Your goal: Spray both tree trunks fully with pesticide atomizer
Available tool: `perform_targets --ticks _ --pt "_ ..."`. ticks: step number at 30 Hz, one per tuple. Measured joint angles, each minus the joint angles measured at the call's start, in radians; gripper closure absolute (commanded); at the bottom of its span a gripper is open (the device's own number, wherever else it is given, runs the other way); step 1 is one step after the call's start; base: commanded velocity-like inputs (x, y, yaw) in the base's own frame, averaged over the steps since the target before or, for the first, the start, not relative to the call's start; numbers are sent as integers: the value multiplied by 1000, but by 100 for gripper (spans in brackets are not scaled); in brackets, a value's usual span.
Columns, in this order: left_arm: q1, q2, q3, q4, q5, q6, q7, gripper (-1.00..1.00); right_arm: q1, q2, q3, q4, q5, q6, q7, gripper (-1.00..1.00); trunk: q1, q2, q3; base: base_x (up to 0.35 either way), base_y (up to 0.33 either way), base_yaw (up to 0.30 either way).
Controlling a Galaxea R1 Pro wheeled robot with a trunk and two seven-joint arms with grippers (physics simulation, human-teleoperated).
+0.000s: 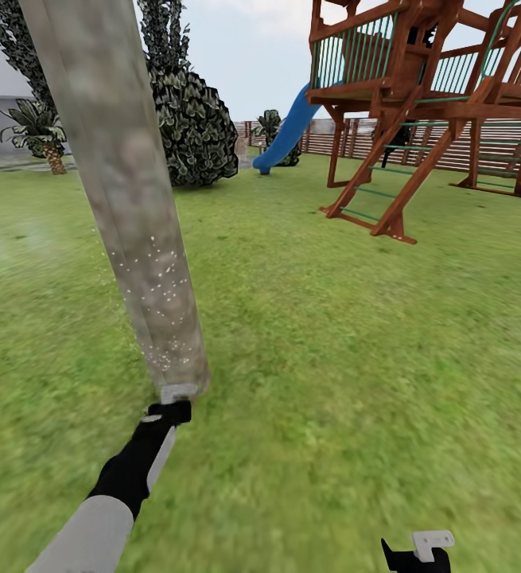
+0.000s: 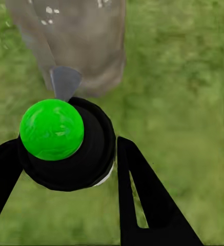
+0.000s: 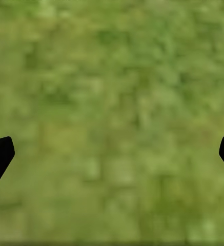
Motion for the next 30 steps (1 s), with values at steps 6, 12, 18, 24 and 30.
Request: perform_targets --ticks 6,12,18,24,30 --pt "0 37 9 329 -1 -321 -197 100 0 0 0 0 0 0 0 -100 0 0 0 0 0 0" --pt "59 62 67 392 63 -431 -189 100 0 0 0 0 0 0 0 -100 0 0 0 0 -34 0" --pt "84 75 70 395 65 -448 -187 100 0 0 -1 0 -2 -1 0 -100 0 0 0 0 -250 19" --pt "84 68 69 393 71 -451 -104 100 0 1 0 0 -2 -2 0 -100 0 0 0 0 -270 249" --pt "84 66 69 388 72 -448 -99 100 0 0 -1 0 -2 -1 0 -100 0 0 0 83 -259 60"
